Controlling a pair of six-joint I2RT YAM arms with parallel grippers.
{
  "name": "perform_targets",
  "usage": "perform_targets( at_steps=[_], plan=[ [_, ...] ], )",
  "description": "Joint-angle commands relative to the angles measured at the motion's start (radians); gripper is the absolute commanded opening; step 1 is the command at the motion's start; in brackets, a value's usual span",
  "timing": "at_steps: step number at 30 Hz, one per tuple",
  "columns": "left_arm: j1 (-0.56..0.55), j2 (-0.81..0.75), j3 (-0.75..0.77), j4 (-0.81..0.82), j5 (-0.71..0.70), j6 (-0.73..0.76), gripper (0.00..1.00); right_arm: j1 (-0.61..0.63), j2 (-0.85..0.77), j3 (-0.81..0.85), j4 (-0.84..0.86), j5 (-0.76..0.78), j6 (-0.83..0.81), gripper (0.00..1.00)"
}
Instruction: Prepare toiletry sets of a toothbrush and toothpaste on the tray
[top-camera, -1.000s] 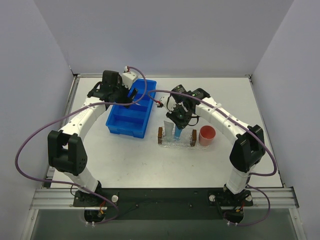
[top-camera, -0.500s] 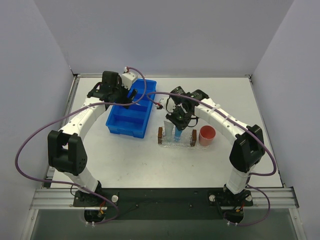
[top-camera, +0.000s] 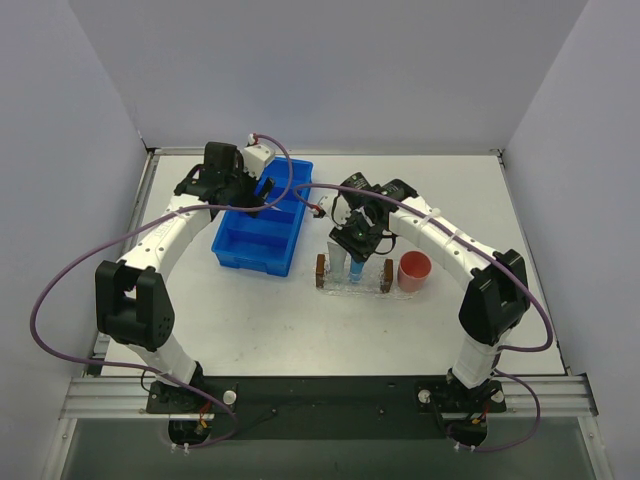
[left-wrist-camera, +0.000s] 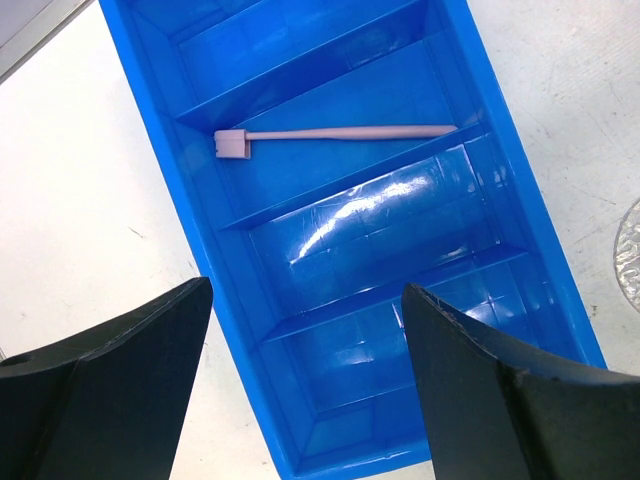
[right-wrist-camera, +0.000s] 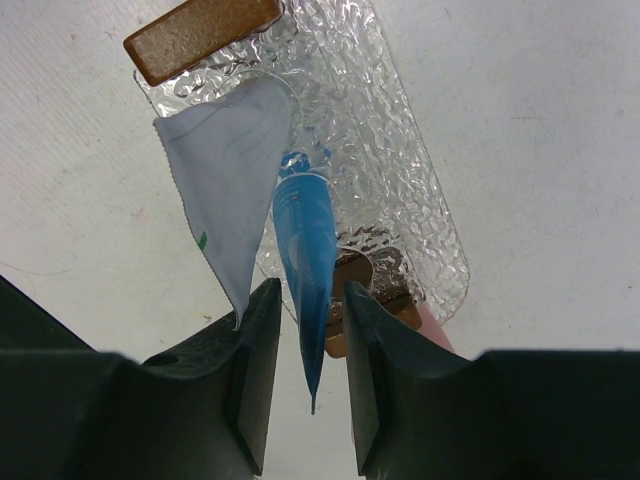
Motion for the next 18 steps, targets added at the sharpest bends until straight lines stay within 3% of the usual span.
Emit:
perform_targets(
  at_steps=[1,6,18],
  plan=[
    [0.007,-0.04,0.013,0.034,0.006,-0.005,0.87,0.011,-0.028,0.026,-0.017,0.021,0.013,0.29],
    [0.009,-0.04,0.014,0.032,0.011,-0.002,0.87,0.01,-0.033,0.064,-0.026,0.029,0.019,0.37],
    [0.01,-0.035,0.028,0.029,0.022,0.005,0.88,0.007,-0.073,0.161,-0.101,0.043,-0.001,0.41]
  ],
)
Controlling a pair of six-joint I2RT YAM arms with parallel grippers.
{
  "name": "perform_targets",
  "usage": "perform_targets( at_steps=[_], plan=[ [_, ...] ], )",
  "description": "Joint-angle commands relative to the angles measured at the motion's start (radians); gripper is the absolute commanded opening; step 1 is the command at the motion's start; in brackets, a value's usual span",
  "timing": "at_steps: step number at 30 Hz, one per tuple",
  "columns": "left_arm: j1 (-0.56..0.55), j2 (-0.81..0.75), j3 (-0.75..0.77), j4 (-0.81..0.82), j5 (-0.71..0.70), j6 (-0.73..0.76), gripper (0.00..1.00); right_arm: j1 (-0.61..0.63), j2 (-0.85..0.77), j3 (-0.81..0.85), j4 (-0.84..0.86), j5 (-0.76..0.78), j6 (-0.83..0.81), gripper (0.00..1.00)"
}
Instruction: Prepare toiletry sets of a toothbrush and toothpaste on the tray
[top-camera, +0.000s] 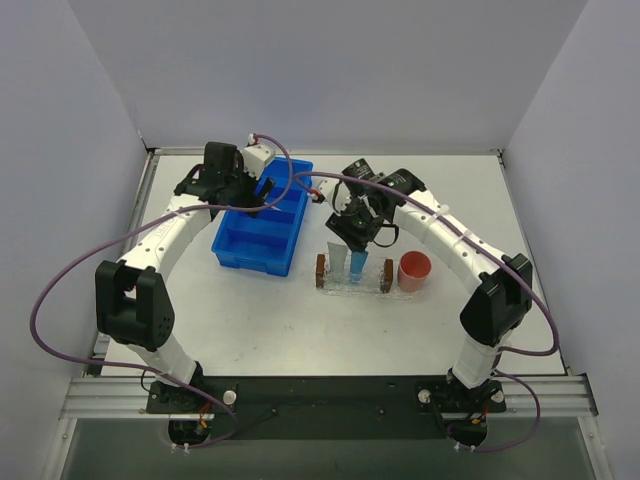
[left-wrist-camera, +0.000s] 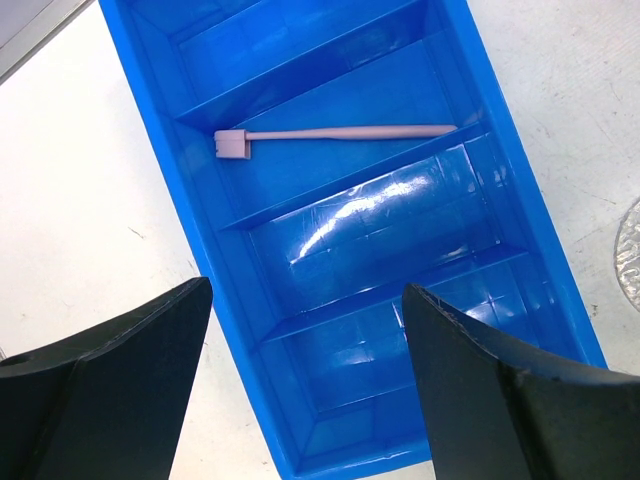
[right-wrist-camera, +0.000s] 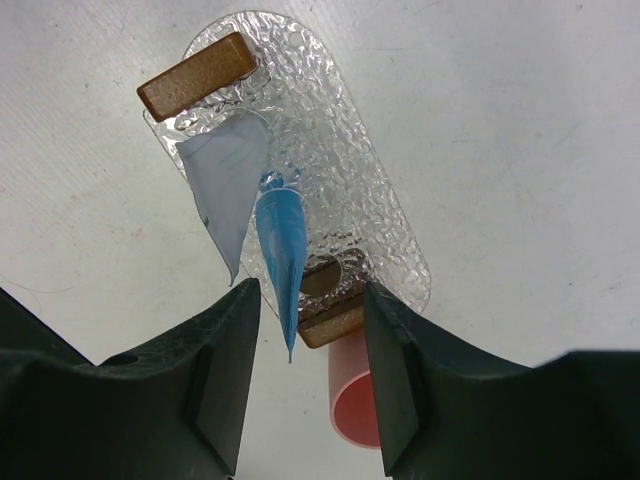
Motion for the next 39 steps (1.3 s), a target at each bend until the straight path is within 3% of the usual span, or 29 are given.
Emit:
perform_targets(
  at_steps=[1,14,28,39],
  plan=[
    [0.009,-0.032,0.03,0.029,0.024,0.003,0.88,0.008,-0.074,0.049,-0.079,0.026,-0.012,0.42],
    [0.01,0.048,0.094,0.023,0.044,0.059,0.88,-0.007,-0.141,0.118,-0.108,0.049,0.011,0.46],
    [0.026,0.262,0.273,-0.04,0.076,0.261,0.88,-0.099,-0.054,0.276,-0.047,0.02,0.083,0.46],
    [0.042,0.423,0.428,-0.144,0.202,0.456,0.86,-0.121,-0.026,0.27,-0.044,0.003,0.088,0.44]
  ],
)
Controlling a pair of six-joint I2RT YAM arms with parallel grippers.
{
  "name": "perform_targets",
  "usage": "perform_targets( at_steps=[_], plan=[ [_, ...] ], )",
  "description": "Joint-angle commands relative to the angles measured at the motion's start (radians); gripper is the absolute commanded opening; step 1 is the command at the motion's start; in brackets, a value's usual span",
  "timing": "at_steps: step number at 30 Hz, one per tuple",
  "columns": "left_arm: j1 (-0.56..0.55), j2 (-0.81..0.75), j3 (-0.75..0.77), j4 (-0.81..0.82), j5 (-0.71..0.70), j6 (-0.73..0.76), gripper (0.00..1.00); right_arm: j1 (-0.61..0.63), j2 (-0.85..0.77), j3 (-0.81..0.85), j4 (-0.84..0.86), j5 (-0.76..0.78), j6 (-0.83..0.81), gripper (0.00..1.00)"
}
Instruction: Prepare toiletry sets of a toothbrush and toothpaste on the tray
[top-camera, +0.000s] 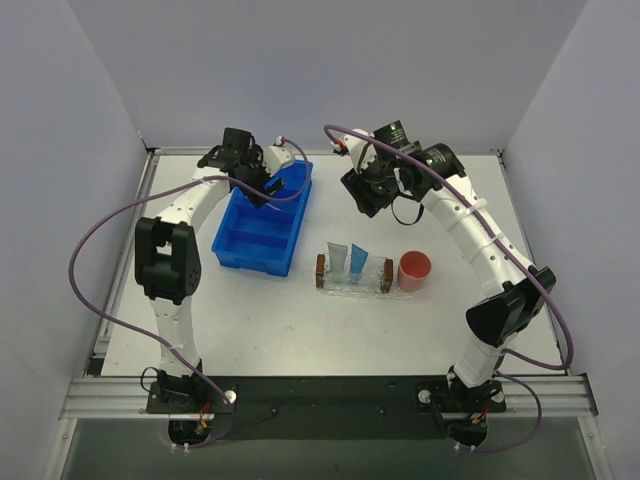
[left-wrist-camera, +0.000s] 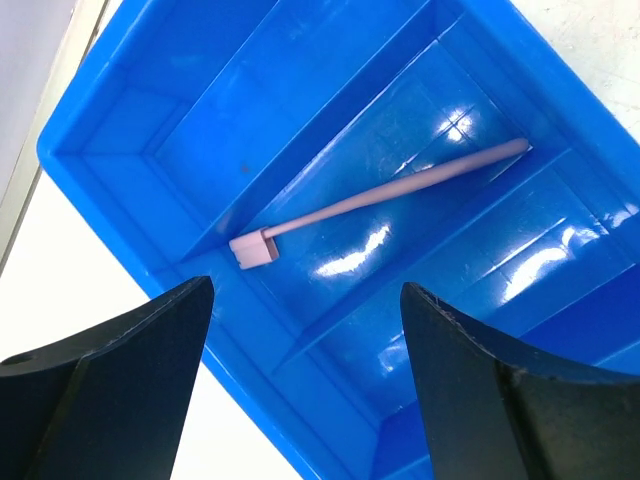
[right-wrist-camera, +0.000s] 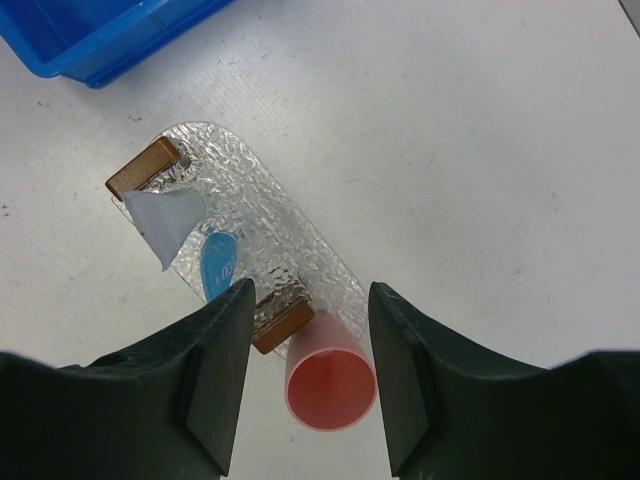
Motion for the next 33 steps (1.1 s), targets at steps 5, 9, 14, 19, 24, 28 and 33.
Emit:
perform_targets(
  at_steps=[5,9,14,19,24,28,33],
  plan=[
    [0.023,0.105,0.155,-0.087,0.097,0.138,0.84,-0.027,0.024,0.015,-0.006,-0.026,0.021,0.44],
    [0.024,0.139,0.166,-0.102,0.095,0.182,0.83,-0.036,0.04,0.022,-0.005,-0.031,0.027,0.44],
    [0.023,0.164,0.16,-0.099,0.078,0.222,0.83,-0.041,0.053,0.025,-0.005,-0.033,0.029,0.43],
    [0.021,0.162,0.117,-0.098,0.08,0.27,0.82,-0.046,0.063,0.022,-0.006,-0.034,0.03,0.43],
    [0.023,0.138,0.066,-0.151,0.089,0.317,0.8,-0.047,0.06,0.008,-0.006,-0.034,0.029,0.43],
    [0.023,0.092,-0.006,-0.186,0.109,0.351,0.79,-0.049,0.055,-0.011,-0.005,-0.039,0.027,0.43],
    [0.02,0.039,-0.055,-0.251,0.15,0.39,0.79,-0.05,0.06,-0.017,-0.003,-0.051,0.03,0.43]
  ],
)
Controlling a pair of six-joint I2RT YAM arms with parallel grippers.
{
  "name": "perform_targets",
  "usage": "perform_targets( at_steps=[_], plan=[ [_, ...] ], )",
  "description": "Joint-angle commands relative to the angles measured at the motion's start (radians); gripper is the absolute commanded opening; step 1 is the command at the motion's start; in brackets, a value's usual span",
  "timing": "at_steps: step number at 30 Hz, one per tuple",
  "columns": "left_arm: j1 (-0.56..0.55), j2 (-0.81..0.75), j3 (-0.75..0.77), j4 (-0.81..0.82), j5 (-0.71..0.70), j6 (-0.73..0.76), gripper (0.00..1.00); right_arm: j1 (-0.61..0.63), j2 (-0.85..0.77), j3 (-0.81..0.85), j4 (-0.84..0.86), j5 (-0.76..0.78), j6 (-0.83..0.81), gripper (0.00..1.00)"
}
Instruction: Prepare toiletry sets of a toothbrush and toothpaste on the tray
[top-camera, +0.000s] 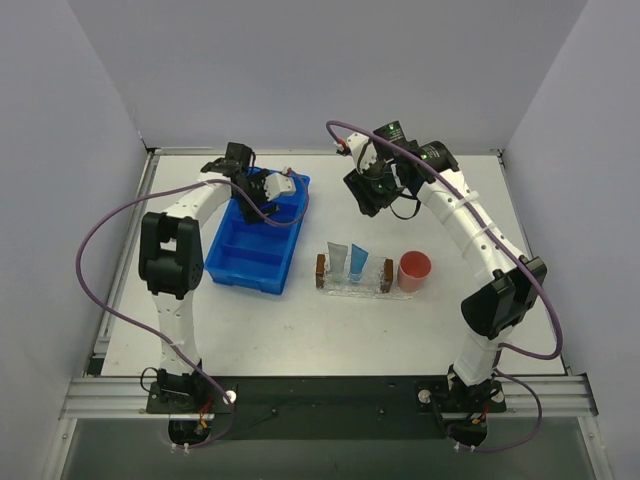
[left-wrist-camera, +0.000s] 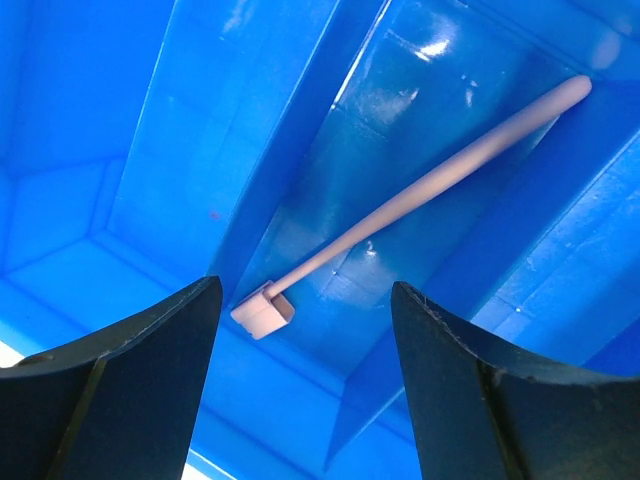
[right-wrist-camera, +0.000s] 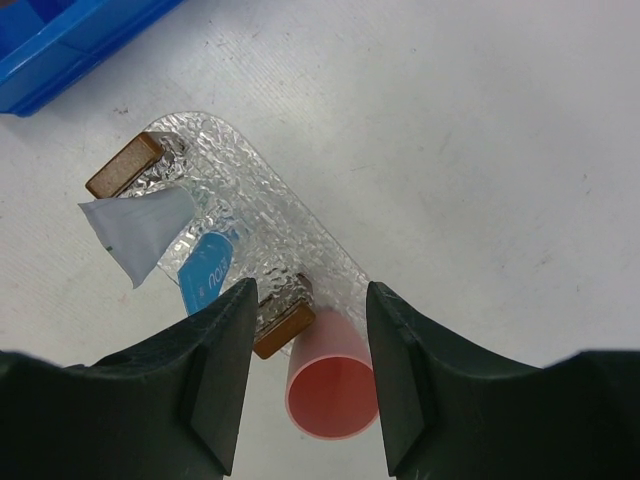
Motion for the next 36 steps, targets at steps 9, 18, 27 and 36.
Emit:
perform_targets(
  at_steps=[9,18,27,36],
  plan=[
    [-0.006,-0.017,0.072,-0.305,0.074,0.124,0.79,-0.025,0.033,0.001,-0.006,-0.062,0.021,0.42],
    [-0.02,-0.031,0.072,-0.361,0.025,0.24,0.73,-0.047,0.06,0.001,0.007,-0.122,0.037,0.41],
    [-0.02,0.056,0.136,-0.398,0.014,0.32,0.68,-0.072,0.074,-0.002,0.026,-0.17,0.055,0.39],
    [-0.024,0.142,0.205,-0.444,-0.01,0.415,0.68,-0.082,0.073,-0.007,0.035,-0.17,0.06,0.39]
  ],
)
